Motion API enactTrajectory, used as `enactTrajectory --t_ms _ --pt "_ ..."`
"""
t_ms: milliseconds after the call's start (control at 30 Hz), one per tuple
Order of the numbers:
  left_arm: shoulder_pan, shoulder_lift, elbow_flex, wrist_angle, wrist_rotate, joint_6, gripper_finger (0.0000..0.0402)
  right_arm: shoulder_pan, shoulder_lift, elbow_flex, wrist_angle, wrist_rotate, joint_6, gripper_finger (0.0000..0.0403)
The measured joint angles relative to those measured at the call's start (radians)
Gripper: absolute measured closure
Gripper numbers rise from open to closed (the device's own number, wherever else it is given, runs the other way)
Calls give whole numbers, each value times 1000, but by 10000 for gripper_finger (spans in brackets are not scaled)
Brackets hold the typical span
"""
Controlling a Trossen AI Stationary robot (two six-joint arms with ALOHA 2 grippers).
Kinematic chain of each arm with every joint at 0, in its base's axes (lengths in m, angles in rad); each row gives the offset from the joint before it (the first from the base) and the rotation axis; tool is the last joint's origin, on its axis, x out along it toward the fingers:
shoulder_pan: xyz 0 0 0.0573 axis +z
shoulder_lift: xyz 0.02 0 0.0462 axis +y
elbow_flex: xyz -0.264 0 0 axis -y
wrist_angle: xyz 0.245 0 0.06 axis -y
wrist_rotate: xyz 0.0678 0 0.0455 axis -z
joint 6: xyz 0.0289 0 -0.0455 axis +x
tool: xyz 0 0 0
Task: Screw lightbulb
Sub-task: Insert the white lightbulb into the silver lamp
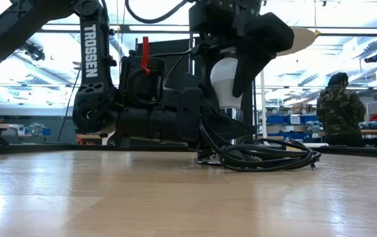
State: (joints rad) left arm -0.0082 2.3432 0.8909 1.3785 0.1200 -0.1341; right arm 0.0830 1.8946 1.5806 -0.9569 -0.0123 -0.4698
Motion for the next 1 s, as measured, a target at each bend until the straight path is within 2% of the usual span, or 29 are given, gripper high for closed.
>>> enactTrajectory --t_ms 300,600,1000 --pt "2 0 2 -3 -2 -19 213 2 26 -10 7 0 73 48" --pt "1 0 2 -4 -2 -10 213 3 34 -9 24 13 256 53" --pt "1 0 2 -6 -2 -7 213 5 34 -8 -9 20 457 119"
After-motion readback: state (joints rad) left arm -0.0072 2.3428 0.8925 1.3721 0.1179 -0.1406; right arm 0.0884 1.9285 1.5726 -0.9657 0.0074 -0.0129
